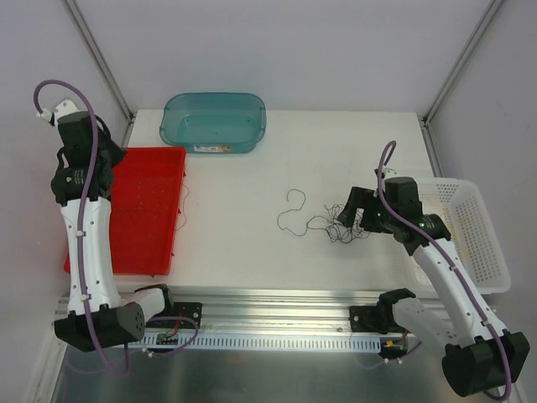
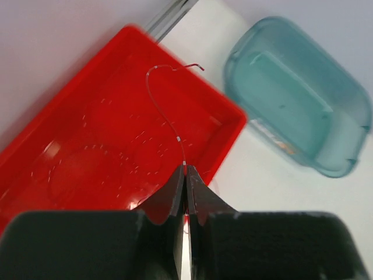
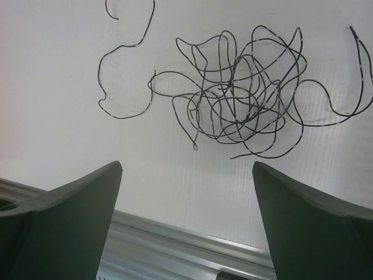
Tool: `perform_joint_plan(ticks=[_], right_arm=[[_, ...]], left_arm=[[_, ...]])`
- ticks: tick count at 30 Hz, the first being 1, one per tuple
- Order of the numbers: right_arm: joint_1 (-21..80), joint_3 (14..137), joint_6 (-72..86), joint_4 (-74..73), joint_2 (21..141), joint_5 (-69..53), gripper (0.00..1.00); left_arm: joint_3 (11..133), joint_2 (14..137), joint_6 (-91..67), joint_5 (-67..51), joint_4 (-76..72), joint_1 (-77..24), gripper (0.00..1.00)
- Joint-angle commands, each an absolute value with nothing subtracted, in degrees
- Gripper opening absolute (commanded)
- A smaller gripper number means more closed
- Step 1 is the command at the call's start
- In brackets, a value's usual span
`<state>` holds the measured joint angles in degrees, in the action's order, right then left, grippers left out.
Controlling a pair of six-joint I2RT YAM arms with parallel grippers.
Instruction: Untangle the cables
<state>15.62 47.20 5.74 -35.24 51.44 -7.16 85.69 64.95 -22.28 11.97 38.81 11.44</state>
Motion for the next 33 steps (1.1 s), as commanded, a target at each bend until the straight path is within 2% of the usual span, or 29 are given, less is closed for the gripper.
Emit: perform_joint_plan(ticks=[1, 6, 10, 13, 14, 16, 18, 19, 21, 33], right_arm=[[16.3, 46.6, 6.2, -34.7, 50.5, -9.7, 1.00], [17.1, 45.7, 6.6, -34.5, 50.2, -9.8, 0.99], [17.5, 45.6, 6.6, -34.5, 50.1, -9.8, 1.00], [17.8, 45.6, 6.3, -34.7, 50.1, -9.8, 0.99], [17.8, 45.5, 6.3, -34.7, 49.9, -9.8, 1.00], [17.8, 45.2, 6.2, -34.7, 49.8, -9.7, 1.00], [17.8, 45.0, 6.2, -34.7, 49.7, -9.8, 1.00], [17.8, 44.7, 6.1, -34.8, 49.7, -9.8, 1.00], [17.8, 44.6, 6.0, -34.9, 49.4, -9.8, 1.00], [17.8, 43.9, 5.4, -35.1, 48.6, -9.5, 1.00]], left_arm=[[76.2, 66.4, -26.5, 9.8, 36.9, 16.8, 0.00], [64.2, 70.6, -28.7, 8.9, 34.8, 22.8, 0.00], [60.5, 74.4, -28.4, 9.7, 34.6, 23.9, 0.16], [59.8, 75.8, -26.8, 8.2, 34.6, 24.1, 0.37], [59.8, 75.8, -26.5, 7.5, 34.7, 24.1, 0.60], [59.7, 75.2, -25.8, 6.9, 34.7, 24.1, 0.78], [59.5, 74.2, -25.1, 6.9, 35.1, 24.1, 0.93], [59.3, 73.7, -25.0, 6.9, 35.2, 24.1, 0.96], [59.1, 71.8, -23.9, 6.9, 35.7, 24.1, 0.99], [66.7, 61.3, -21.0, 13.4, 40.3, 24.0, 0.99]])
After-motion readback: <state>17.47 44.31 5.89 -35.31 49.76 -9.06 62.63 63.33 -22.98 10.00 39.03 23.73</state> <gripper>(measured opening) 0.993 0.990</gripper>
